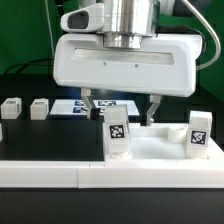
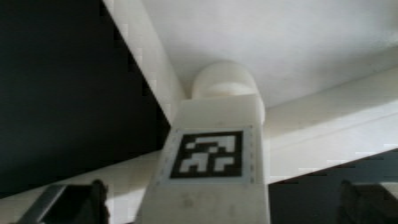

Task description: Assemble square table

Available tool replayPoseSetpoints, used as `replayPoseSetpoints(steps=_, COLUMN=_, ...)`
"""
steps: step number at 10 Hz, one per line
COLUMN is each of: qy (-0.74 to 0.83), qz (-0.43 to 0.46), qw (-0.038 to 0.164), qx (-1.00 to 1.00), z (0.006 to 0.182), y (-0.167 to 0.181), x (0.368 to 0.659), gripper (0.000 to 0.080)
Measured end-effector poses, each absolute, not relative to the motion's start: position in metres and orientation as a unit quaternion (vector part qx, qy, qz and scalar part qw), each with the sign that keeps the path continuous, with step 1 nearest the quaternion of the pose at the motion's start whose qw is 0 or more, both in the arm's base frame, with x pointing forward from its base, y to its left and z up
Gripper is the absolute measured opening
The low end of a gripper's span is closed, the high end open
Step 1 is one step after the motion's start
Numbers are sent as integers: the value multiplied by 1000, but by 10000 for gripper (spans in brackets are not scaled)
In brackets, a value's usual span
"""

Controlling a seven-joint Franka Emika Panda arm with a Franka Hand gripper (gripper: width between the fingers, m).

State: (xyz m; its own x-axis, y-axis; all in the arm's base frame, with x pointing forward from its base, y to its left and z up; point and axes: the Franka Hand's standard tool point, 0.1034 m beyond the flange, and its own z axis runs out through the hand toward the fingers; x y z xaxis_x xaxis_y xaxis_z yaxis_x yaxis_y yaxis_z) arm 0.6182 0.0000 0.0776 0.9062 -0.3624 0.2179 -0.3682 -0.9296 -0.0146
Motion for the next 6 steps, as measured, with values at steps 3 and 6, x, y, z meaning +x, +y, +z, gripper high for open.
replayPoseSetpoints(steps=3, qy=-161, qz=95, qw=-32, qx=982, z=81, y=-6, x=620, gripper=649)
replayPoseSetpoints(steps=6, qy=-142, qz=94, qw=-73, qx=983, z=83, y=1, x=624, gripper=649)
